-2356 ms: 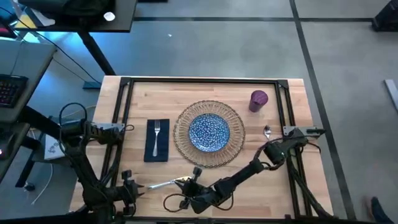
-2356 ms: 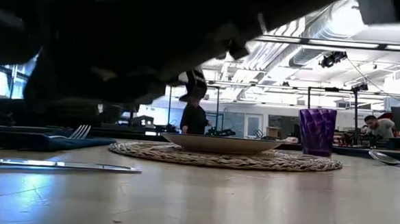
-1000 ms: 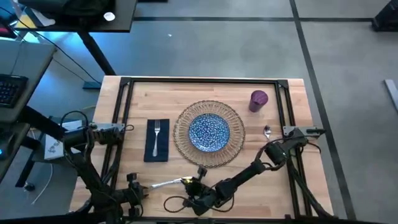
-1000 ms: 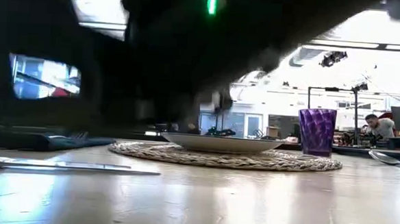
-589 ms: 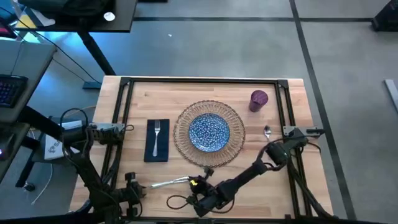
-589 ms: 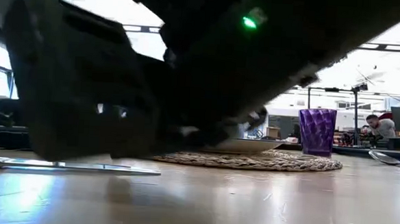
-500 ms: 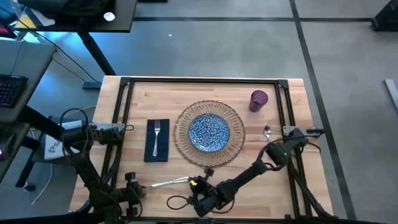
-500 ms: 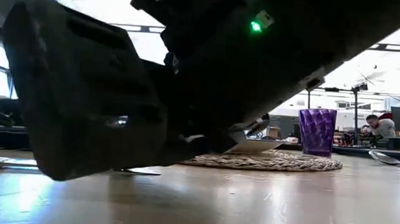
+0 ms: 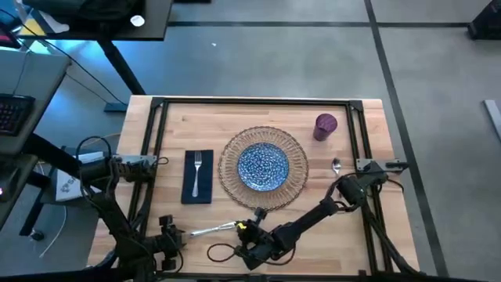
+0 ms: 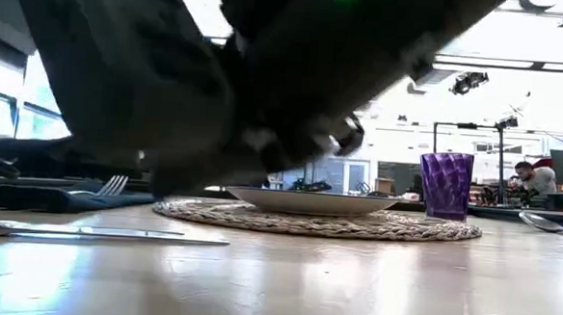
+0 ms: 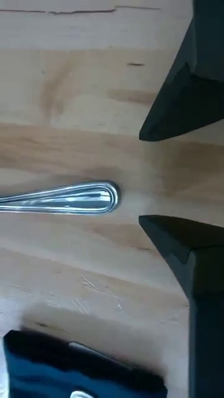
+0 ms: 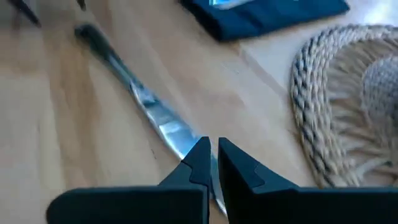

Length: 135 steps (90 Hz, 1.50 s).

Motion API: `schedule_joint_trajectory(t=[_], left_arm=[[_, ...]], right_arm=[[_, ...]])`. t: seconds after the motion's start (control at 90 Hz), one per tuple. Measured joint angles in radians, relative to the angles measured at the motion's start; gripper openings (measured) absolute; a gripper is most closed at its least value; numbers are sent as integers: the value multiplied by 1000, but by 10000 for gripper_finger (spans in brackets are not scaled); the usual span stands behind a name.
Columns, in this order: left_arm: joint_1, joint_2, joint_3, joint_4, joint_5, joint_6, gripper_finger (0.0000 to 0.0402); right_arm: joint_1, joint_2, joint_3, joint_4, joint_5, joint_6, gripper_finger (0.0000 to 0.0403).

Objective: Set table place
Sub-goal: Put the table knife to the left of the silver spoon

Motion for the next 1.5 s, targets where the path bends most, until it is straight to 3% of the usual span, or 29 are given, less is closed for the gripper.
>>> schedule_joint_trajectory(t=[0.322, 0.711, 1.011, 1.233, 1.5], left_arm=[[1, 9, 0, 12, -26, -5, 200], [7, 17, -9, 35, -127, -2, 200], [5, 76, -146, 343, -232, 2, 200], [3, 86, -193, 390, -254, -29, 199], [3, 95, -214, 391, -276, -11, 147]], right_arm=[[-37, 66, 6, 92, -169, -53, 0], [-37, 70, 5, 63, -186, -58, 0], [-37, 70, 3, 65, -187, -59, 0], [-37, 70, 2, 69, -188, -60, 0], [-37, 70, 1, 71, -189, -65, 0]])
